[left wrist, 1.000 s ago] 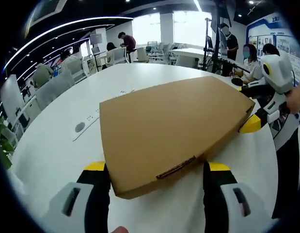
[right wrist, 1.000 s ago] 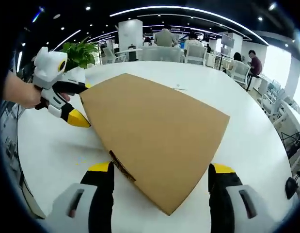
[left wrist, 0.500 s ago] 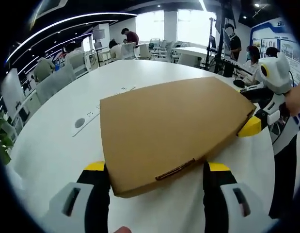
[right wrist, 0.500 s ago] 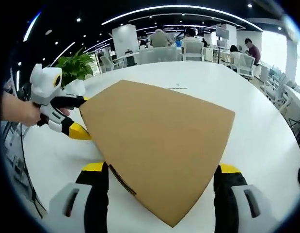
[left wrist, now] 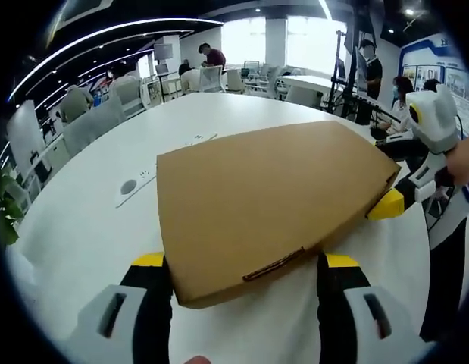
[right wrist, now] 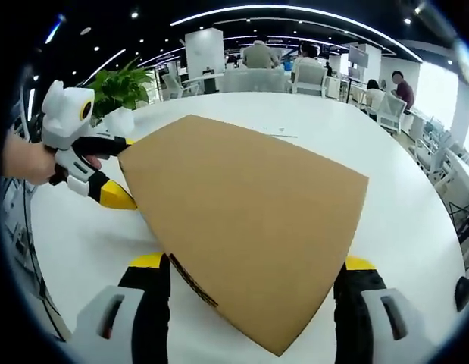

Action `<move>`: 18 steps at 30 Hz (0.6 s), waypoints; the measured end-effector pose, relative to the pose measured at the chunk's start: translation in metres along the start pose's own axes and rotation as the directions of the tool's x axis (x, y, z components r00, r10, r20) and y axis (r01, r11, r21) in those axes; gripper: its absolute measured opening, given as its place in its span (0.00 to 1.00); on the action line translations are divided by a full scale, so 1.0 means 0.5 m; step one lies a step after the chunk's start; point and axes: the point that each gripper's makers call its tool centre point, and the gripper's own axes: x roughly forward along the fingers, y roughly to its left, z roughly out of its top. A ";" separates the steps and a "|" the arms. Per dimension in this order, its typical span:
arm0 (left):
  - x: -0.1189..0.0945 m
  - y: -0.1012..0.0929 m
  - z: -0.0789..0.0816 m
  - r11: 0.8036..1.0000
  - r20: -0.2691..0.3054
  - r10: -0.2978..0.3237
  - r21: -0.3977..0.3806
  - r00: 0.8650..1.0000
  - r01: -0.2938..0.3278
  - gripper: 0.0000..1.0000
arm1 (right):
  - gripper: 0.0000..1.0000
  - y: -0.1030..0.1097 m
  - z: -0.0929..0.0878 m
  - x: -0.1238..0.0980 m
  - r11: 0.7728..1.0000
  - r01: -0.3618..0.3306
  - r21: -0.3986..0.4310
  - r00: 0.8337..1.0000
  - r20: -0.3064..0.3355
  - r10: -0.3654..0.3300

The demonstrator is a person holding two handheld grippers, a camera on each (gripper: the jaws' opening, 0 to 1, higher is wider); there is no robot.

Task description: Operate the shoe box by opening the lid, removing the specified soft item, and placing it in the target area until the item is outside and the box remains undamaged.

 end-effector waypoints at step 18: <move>-0.015 -0.017 -0.021 0.997 -0.026 0.046 -0.063 0.999 -0.048 0.79 | 0.89 0.002 -0.006 -0.005 0.998 -0.059 -0.034 0.998 -0.027 0.058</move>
